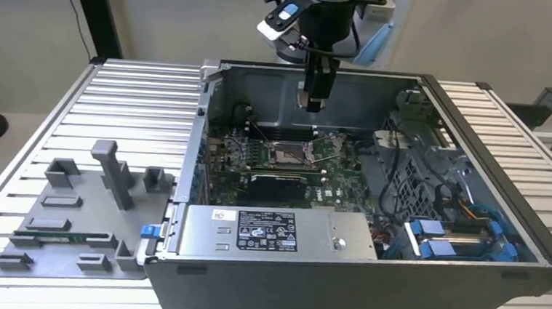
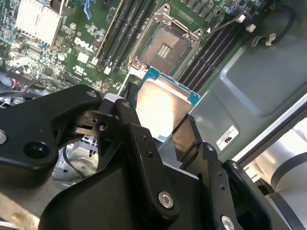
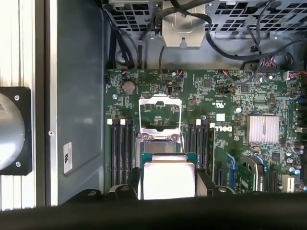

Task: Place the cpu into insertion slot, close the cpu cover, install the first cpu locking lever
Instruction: 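Place the cpu into insertion slot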

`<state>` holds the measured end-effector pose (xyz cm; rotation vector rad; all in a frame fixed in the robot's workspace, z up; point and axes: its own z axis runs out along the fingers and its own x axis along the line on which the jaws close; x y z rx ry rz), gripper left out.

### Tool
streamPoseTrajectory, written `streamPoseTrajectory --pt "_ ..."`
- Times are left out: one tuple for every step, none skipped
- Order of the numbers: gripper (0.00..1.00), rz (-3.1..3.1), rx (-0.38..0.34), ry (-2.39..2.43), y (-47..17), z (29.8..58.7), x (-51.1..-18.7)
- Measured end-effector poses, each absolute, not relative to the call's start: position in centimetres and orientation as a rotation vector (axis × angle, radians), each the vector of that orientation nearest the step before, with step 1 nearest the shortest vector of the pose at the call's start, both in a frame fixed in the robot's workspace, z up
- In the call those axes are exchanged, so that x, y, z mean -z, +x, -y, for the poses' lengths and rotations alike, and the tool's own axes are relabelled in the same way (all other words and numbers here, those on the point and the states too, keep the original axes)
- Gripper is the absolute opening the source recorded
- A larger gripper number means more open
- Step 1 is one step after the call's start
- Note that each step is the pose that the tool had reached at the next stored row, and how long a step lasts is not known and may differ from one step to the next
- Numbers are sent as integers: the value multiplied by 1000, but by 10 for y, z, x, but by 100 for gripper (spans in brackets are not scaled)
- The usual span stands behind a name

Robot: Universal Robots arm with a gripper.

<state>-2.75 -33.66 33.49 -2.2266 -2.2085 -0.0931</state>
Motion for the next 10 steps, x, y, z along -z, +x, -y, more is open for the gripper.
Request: streamPoseTrajectory --pt "0 2208 92 -2226 -27 337 -333" --pt "0 2208 92 -2226 -28 337 -332" --pt "0 2208 91 -2226 -27 337 -330" --pt "0 2207 90 -2225 -27 337 -328" --pt "0 2207 89 -2225 -27 336 -327" --pt "0 2207 89 -2225 -27 336 -325" --pt "0 2206 88 -2224 -27 336 -323" --pt "0 2206 87 -2224 -27 336 -322" --pt "0 2206 86 -2224 -27 336 -320" --pt "0 2206 86 -2224 -27 336 -318"
